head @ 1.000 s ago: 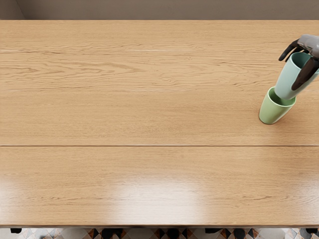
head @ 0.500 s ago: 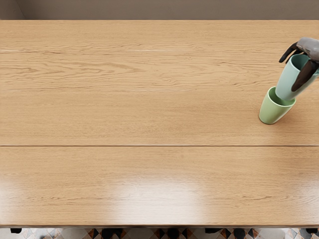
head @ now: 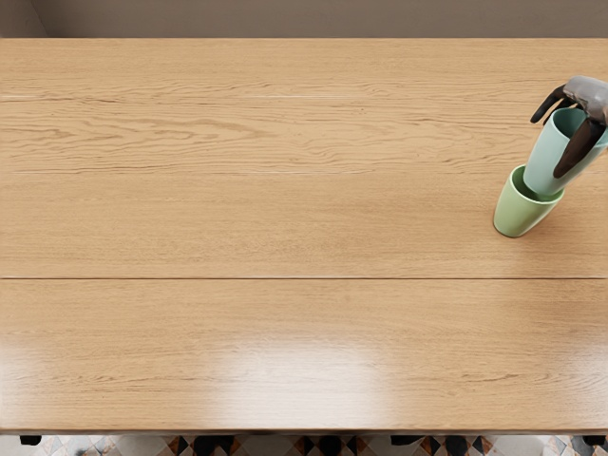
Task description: Pick up cup and place in cup with right hand
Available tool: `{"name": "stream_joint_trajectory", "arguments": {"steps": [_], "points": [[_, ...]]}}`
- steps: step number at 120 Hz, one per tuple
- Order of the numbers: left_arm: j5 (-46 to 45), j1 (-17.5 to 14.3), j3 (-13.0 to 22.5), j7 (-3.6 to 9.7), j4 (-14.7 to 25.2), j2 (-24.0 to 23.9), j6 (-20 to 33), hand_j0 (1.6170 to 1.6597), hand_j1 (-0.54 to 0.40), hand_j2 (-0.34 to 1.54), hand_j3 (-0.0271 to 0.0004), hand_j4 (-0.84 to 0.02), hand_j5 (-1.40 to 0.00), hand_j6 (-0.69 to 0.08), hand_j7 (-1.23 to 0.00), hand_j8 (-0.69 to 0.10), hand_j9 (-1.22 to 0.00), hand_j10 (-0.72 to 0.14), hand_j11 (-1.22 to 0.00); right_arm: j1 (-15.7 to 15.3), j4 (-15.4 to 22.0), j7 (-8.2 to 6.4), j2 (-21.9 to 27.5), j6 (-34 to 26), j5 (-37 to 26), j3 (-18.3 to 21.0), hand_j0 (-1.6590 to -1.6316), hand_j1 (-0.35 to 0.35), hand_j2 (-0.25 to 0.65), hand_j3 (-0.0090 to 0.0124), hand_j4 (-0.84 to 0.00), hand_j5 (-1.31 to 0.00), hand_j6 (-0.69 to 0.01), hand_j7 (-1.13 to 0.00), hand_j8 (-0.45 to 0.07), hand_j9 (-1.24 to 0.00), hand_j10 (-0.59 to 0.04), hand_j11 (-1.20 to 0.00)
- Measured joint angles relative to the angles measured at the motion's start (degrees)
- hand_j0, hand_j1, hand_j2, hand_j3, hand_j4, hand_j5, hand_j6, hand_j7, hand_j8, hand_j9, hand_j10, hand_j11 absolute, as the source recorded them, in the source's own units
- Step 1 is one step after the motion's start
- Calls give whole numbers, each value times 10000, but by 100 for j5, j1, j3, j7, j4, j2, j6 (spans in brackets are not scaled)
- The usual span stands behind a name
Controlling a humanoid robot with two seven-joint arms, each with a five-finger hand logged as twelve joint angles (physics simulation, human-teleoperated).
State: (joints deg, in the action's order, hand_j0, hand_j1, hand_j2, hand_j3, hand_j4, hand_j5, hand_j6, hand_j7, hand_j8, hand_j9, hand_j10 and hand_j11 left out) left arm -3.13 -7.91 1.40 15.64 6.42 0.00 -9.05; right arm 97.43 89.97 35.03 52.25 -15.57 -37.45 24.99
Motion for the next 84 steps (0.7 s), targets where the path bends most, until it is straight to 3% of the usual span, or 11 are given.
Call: {"name": "stream_joint_trajectory", "arguments": {"steps": [6,16,54,68,72,73,77,78,82,84], "points": [[0,21,0,0,0,0,0,16581,3491,-1,1,-5,1,-5,1,-4,1,-3,2,-4,-1,1,-25,-5,0,-1,-16524,734,890,1,-4833,-6696,-3619,-6518,-2404,-6655,-3182,-6774],[-2,52,0,0,0,0,0,16581,3491,-1,1,-5,1,-5,1,-5,1,-3,2,3,-15,0,-182,-12,-1,-5,-16523,778,1001,-11,-4868,-6621,-3850,-6506,-2436,-6614,-3281,-6742],[-3,60,0,0,0,0,0,16581,3491,-1,1,-5,1,-5,1,-4,1,-2,2,35,-37,2,-288,-9,13,-7,-16529,742,1087,3,-4774,-6626,-3957,-6457,-2559,-6576,-3436,-6734],[-3,53,1,0,0,0,0,16581,3491,-1,1,-5,1,-5,1,-4,1,-2,2,56,-32,1,-279,-3,27,6,-16530,836,1274,-5,-4726,-6561,-4039,-6396,-2583,-6509,-3437,-6676],[-3,53,3,0,0,0,0,16581,3491,-1,1,-4,1,-5,1,-4,1,-2,2,55,-32,1,-278,-5,25,15,-16525,708,1008,-19,-4756,-6500,-4208,-6383,-2634,-6463,-3428,-6632],[-3,53,4,0,0,0,0,16581,3491,-1,1,-4,1,-5,1,-4,1,-2,2,54,-32,1,-277,-6,25,17,-16524,683,952,-11,-4757,-6495,-4206,-6380,-2646,-6461,-3444,-6626],[-3,46,5,0,0,0,0,16581,3491,-1,1,-4,1,-5,1,-4,1,-3,2,47,-34,-1,-272,-11,21,24,-16520,616,881,-29,-4817,-6404,-4466,-6370,-2765,-6414,-3483,-6563],[-3,41,5,0,0,0,0,16581,3491,-1,1,-4,1,-5,1,-4,1,-3,2,46,-34,-1,-270,-12,22,26,-16521,639,965,-11,-4818,-6399,-4424,-6367,-2780,-6414,-3477,-6563],[-2,32,6,0,0,0,0,16581,3491,-1,1,-4,1,-5,1,-5,1,-3,2,41,-36,-3,-264,-16,21,33,-16520,535,743,-18,-4863,-6334,-4577,-6359,-2831,-6390,-3556,-6520],[-1,28,7,0,0,0,0,16581,3491,-1,1,-4,1,-5,1,-5,1,-3,2,38,-37,-3,-258,-17,20,35,-16522,529,776,-6,-4886,-6303,-4644,-6355,-2897,-6389,-3455,-6517]]}}
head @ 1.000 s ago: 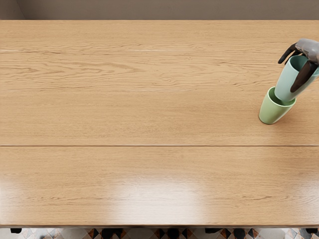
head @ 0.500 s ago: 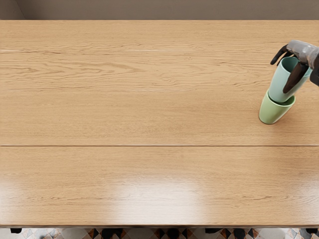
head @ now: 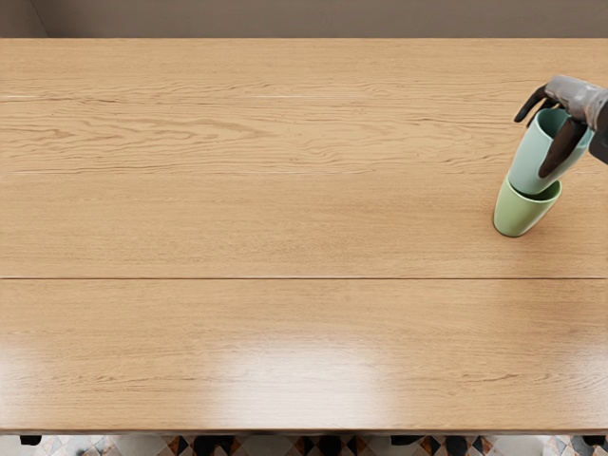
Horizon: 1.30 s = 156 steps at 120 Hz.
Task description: Pick up cup and place in cup with right hand
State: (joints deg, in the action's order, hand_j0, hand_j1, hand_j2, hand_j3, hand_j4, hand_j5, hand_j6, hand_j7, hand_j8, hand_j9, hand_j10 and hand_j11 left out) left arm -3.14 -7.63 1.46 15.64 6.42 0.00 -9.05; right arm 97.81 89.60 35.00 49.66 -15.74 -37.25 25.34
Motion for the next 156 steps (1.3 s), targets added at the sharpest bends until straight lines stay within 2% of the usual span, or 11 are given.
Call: {"name": "stream_joint_trajectory", "arguments": {"steps": [3,6,8,24,29,44,89,105,109,128,156], "points": [[1,-9,0,0,0,0,0,16581,3491,-1,1,-4,1,-5,1,-5,1,-3,2,-4,-1,-1,10,-2,0,4,-16525,591,934,0,-4908,-6271,-4635,-6350,-2853,-6395,-3369,-6510],[2,-10,1,0,0,0,0,16581,3491,-1,1,-4,1,-5,1,-5,1,-3,2,-8,-1,0,18,-3,3,7,-16527,694,1251,-11,-4911,-6255,-4381,-6346,-2770,-6392,-3426,-6504],[3,-14,1,0,0,0,0,16581,3491,-1,1,-4,1,-5,1,-5,1,-3,2,-9,-1,0,23,-1,4,9,-16526,591,928,1,-4899,-6262,-4306,-6343,-2730,-6400,-3407,-6512],[4,-16,2,0,0,0,0,16581,3491,-1,0,-4,1,-5,1,-4,1,-2,2,-26,5,1,52,9,23,20,-16535,1086,1422,12,-4645,-6529,-3823,-6328,-2235,-6576,-3064,-6680],[4,-16,2,0,0,0,0,16581,3491,-1,0,-5,1,-5,1,-4,1,-2,2,-30,9,1,61,11,25,21,-16533,1143,1545,2,-4570,-6613,-3662,-6325,-2091,-6609,-2975,-6710],[5,-15,2,0,0,0,0,16581,3491,-1,0,-5,0,-5,1,-4,1,-3,1,-41,19,0,84,4,9,19,-16531,507,401,5,-4642,-6539,-4145,-6319,-2485,-6546,-3136,-6610],[4,-17,2,0,0,0,0,16581,3491,-1,0,-4,0,-5,1,-5,1,-3,1,-141,6,1,122,-15,-25,11,-16531,238,2,0,-4833,-6302,-4519,-6313,-2902,-6488,-3498,-6540],[5,-12,2,0,0,0,0,16581,3491,-1,0,-4,0,-5,0,-5,1,-3,1,-195,0,3,114,-24,-32,3,-16533,499,484,-6,-4823,-6236,-4632,-6277,-2862,-6434,-3358,-6487],[5,-11,2,0,0,0,0,16581,3491,-1,0,-4,0,-5,0,-5,1,-3,1,-211,-5,3,108,-29,-32,2,-16540,147,363,6,-4314,-5608,-4278,-5629,-2578,-5782,-3065,-5825],[2,-10,2,0,0,0,0,16581,3491,0,0,-4,0,-5,0,-5,0,-3,1,-266,-18,1,87,-41,-32,-24,-16562,-1828,182,0,-2006,-2586,-1998,-2592,-1211,-2665,-1429,-2684],[1,-10,2,0,0,0,0,16581,3491,0,0,-4,-1,-5,0,-5,0,-3,0,-280,-56,0,72,-44,-25,-43,-16575,-2972,72,0,-670,-829,-681,-826,-422,-853,-481,-858]]}}
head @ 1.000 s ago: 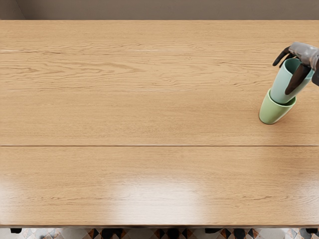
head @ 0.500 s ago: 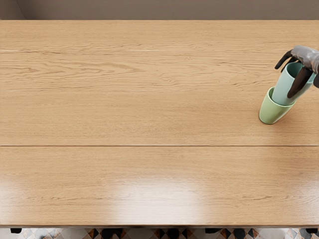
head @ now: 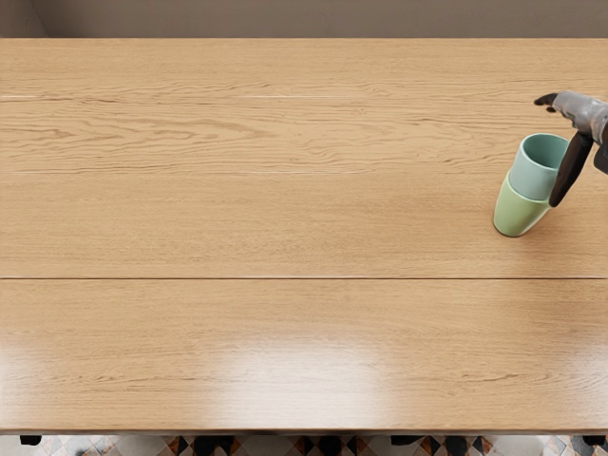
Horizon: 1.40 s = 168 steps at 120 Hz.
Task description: Pick up cup and place in cup with right hand
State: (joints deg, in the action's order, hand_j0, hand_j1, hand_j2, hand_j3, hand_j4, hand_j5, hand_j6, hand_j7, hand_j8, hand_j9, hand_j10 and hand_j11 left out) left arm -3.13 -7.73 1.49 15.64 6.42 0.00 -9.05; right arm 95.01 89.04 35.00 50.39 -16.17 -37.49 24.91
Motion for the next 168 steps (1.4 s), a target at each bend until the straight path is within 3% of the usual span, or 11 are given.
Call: {"name": "stream_joint_trajectory", "arguments": {"steps": [23,34,48,62,93,102,118,133,144,157,168], "points": [[-1,37,-4,0,0,0,0,16581,3491,0,0,-4,-1,-5,0,-5,0,-3,0,16,0,0,-4,4,32,-44,-16578,-3299,39,0,-289,-329,-307,-323,-197,-336,-211,-337],[-2,230,-16,0,0,0,0,16581,3491,0,0,-4,-1,-5,0,-5,0,-3,0,18,72,0,4,49,91,-257,-16579,-3374,31,0,-200,-212,-219,-206,-144,-216,-147,-216],[-3,565,-49,0,4,0,0,16581,3491,0,0,-5,-1,-6,0,-5,0,-4,0,-16,208,0,4,406,287,-769,-16580,-3432,24,0,-133,-123,-153,-116,-104,-124,-100,-123],[-3,545,-53,0,7,0,0,16581,3491,1,0,-5,-1,-6,-1,-5,0,-4,0,-116,309,0,-157,811,715,-1413,-16580,-3463,19,0,-92,-72,-111,-66,-78,-72,-70,-71],[-3,545,-44,0,9,0,0,16581,3491,1,0,-4,-1,-5,-1,-5,0,-4,0,-379,772,0,-610,1143,1600,-2372,-16580,-3489,11,0,-46,-24,-62,-19,-46,-22,-37,-21],[-3,545,-44,0,9,0,0,16581,3491,0,0,-4,-1,-5,-1,-5,0,-4,0,-642,882,0,-635,1615,1996,-2888,-16581,-3491,8,0,-38,-17,-52,-13,-39,-16,-30,-15],[-3,545,-44,0,9,0,0,16581,3491,0,0,-4,-1,-5,0,-5,0,-4,0,-1209,955,0,-560,3199,2941,-3678,-16581,-3491,5,0,-26,-10,-37,-7,-28,-9,-21,-8],[-3,545,-44,0,9,0,0,16581,3491,0,0,-4,-1,-5,0,-5,0,-4,0,-1859,973,0,-549,4456,3453,-4420,-16581,-3488,3,0,-21,-9,-29,-7,-23,-8,-17,-8],[-3,545,-44,0,9,0,0,16581,3491,0,0,-4,-1,-5,0,-5,0,-4,0,-2191,973,0,-490,4843,3928,-4863,-16581,-3479,0,0,-25,-18,-31,-16,-26,-17,-21,-17],[-3,545,-44,0,9,0,0,16581,3491,0,0,-4,-1,-5,0,-5,0,-4,0,-2928,946,0,-408,5021,4424,-5612,-16581,-3470,-2,0,-27,-26,-31,-25,-28,-25,-25,-25],[-5,545,-45,0,25,0,0,16581,3491,0,0,-4,-1,-6,0,-5,0,-4,0,-3394,897,0,-248,5078,4774,-5930,-16581,-3469,-3,0,-25,-26,-28,-26,-25,-26,-23,-26]]}}
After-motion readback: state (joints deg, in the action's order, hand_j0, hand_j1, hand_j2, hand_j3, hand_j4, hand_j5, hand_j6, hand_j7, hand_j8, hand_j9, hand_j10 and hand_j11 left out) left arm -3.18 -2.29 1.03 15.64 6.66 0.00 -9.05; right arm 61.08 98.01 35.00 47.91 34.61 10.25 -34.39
